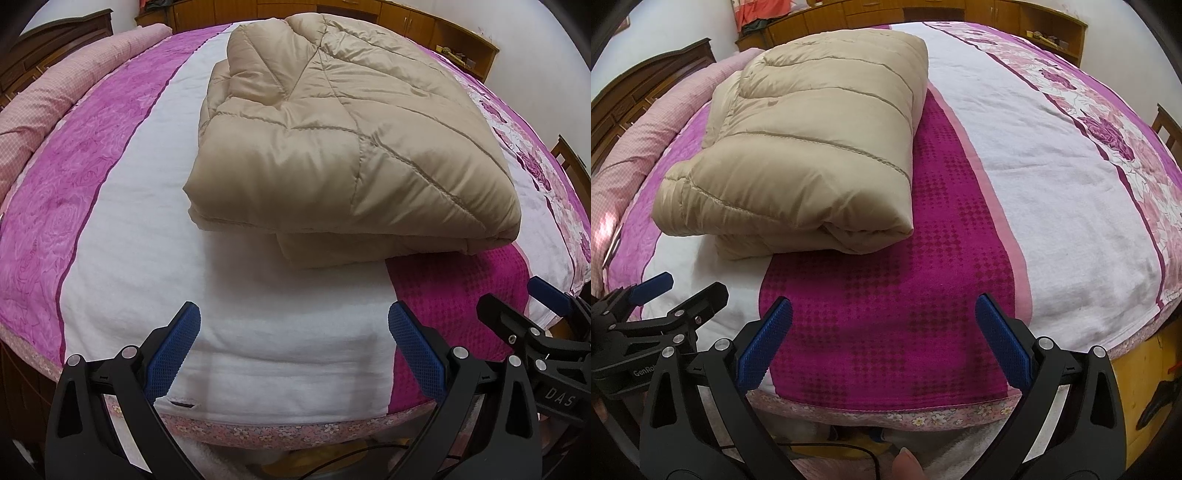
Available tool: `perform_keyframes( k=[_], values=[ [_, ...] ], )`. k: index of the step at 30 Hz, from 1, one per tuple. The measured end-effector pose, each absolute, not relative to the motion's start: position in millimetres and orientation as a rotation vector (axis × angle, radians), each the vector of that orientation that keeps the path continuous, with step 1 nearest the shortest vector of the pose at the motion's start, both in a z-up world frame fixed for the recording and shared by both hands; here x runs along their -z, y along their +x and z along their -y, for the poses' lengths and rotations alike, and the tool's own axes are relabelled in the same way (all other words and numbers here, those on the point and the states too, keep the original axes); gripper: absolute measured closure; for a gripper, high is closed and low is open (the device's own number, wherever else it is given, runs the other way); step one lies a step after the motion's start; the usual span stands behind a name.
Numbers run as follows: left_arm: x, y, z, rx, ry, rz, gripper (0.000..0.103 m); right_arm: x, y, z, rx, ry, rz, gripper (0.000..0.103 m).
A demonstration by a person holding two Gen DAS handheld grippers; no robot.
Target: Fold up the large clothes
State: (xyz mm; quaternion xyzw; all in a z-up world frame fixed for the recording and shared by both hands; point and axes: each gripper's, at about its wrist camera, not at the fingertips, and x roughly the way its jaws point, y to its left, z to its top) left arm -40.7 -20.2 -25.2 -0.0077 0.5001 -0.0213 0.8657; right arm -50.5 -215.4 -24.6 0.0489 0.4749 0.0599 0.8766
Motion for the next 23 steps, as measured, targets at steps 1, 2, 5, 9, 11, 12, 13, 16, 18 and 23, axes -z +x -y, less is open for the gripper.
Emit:
perform_keyframes(
  k=[1, 2, 5, 9, 11, 12, 13, 16, 18, 23],
  values=[
    [25, -40, 20, 0.045, -0.016, -1.048, 0.006, 25, -50, 215, -0.125, 0.102, -0.99, 0.005],
    [26, -41, 20, 0.045, -0.016, -1.049, 0.006, 25, -50, 215, -0.125, 0.102, -0.99, 0.005],
    [25, -40, 20, 0.045, -0.016, -1.048, 0.006, 25, -50, 215, -0.125, 0.102, -0.991, 0.005],
    [26, -41, 20, 0.048, -0.017, -1.05, 0.006, 25, -50, 215, -0.124, 0.102, -0.991, 0.005],
    [26, -41, 20, 0.052, -0.02, -1.051, 0.006, 24, -50, 214, -0.125, 0.103, -0.989, 0.005],
    [26, -41, 20, 0.052, -0.02, -1.05, 0.006, 25, -50, 215, -0.125, 0.102, -0.989, 0.005],
    [26, -42, 20, 0.054, -0.02, -1.049, 0.006, 25, -50, 215, -0.126, 0.101, -0.989, 0.005],
    [27, -42, 20, 0.061, -0.024, -1.047, 0.006, 24, -50, 215, -0.126, 0.101, -0.989, 0.005],
    [27, -40, 17, 0.05, -0.039, -1.059, 0.006, 23, -49, 217, -0.124, 0.104, -0.987, 0.005],
    [21, -37, 1, 0.047, -0.052, -1.045, 0.006, 13, -48, 229, -0.113, 0.112, -0.958, 0.005]
  ],
)
